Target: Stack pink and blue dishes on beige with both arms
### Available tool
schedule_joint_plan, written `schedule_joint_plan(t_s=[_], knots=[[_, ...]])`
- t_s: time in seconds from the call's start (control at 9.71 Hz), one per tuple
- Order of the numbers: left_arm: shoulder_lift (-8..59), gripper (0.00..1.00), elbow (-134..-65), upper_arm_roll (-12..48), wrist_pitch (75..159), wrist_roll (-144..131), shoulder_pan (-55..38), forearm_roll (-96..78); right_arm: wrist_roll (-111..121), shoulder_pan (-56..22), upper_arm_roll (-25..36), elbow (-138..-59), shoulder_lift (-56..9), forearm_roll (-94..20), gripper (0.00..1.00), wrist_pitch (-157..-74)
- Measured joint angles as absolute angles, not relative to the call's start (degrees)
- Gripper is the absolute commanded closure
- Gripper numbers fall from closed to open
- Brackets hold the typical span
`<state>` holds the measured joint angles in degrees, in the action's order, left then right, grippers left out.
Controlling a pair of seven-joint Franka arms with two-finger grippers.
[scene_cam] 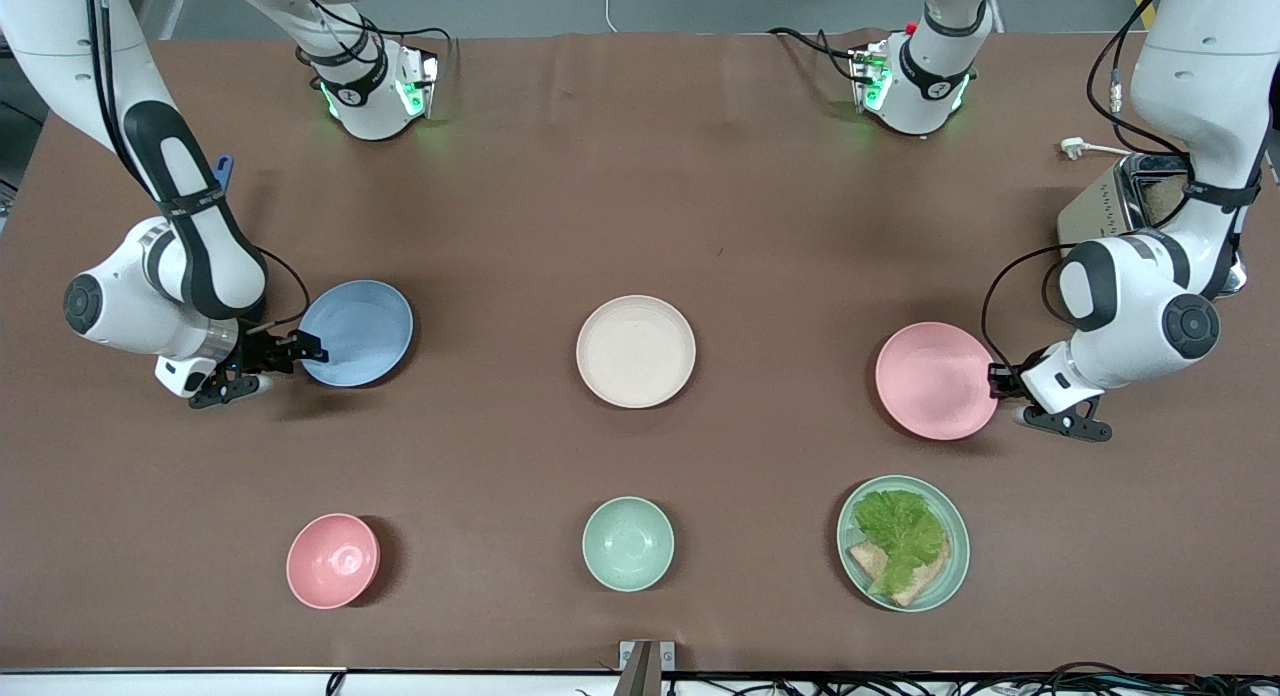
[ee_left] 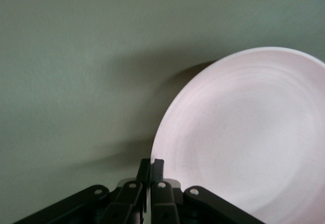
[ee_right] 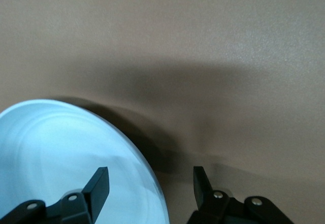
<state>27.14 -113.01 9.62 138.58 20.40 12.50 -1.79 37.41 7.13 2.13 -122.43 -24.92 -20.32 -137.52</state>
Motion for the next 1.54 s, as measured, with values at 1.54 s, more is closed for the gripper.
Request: schedule_joint_plan(t_s=[1.54], knots=[[37.2, 0.60, -104.4, 32.0, 139.9, -57.6, -9.5, 21.0, 12.7, 3.7, 2.6, -101.1, -20.5, -23.7, 0.99, -101.7]])
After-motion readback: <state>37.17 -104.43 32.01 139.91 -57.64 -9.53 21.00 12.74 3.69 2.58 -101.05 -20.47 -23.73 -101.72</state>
